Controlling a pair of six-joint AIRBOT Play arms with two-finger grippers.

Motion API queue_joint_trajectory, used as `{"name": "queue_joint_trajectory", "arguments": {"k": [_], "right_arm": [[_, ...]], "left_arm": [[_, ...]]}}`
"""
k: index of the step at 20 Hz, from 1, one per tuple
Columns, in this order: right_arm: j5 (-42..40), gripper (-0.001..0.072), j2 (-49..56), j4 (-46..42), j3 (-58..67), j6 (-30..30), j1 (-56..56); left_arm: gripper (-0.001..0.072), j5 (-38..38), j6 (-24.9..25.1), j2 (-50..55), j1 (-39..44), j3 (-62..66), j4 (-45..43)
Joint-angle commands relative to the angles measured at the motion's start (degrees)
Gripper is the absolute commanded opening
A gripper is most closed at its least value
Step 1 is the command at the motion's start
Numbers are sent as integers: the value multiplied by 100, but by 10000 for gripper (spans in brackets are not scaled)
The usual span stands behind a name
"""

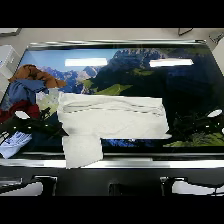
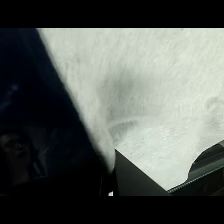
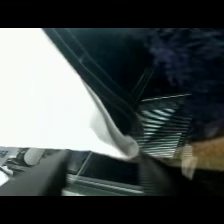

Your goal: Fold the clothes and pants, and hang the long-sleeved shirts on hangers.

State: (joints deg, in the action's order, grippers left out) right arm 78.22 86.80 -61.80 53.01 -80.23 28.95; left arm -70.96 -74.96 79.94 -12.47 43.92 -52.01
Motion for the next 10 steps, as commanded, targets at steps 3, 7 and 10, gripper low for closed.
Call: {"name": "queue_joint_trajectory", "arguments": {"k": [3,7,10], "right_arm": [[9,58,37,474,-22,-52,2],[227,55,-625,566,815,131,2],[192,55,-1364,688,2850,393,2]], "left_arm": [[22,-20,-2,-35,4,98,0],[19,-140,-2,-402,4,1272,103],[20,131,0,-1167,4,3370,173]]}}
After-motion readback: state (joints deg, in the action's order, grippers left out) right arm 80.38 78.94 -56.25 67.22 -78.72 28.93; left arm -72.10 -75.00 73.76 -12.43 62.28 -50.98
